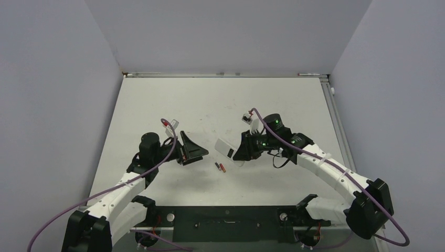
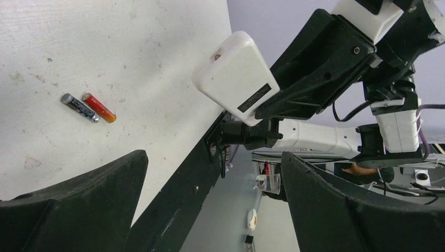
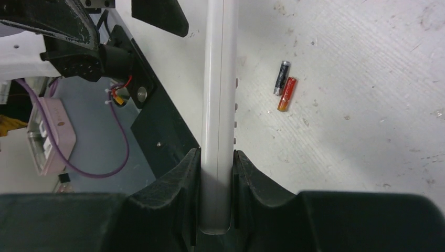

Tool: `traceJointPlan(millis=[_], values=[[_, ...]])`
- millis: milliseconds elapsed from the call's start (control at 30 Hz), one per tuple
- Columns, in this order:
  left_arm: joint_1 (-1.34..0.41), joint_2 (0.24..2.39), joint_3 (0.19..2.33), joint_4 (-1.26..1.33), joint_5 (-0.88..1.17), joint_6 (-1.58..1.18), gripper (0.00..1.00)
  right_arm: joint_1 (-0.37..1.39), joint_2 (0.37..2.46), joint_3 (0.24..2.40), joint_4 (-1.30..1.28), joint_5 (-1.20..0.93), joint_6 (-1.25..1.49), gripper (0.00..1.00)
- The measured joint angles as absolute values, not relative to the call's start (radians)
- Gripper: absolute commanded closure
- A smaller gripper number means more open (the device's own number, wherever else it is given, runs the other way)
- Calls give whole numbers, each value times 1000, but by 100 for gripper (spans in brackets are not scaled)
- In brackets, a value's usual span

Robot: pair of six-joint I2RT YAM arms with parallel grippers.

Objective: Load the batteries into the remote control

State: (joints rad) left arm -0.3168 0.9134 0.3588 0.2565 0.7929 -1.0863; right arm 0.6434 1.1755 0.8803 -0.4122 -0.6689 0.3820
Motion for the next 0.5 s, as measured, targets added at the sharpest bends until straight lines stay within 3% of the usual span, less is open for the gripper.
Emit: traceJointPlan(millis=[500], values=[[-332, 879, 366, 156, 908, -987, 2, 617, 1175, 680, -68, -1049, 635, 91]])
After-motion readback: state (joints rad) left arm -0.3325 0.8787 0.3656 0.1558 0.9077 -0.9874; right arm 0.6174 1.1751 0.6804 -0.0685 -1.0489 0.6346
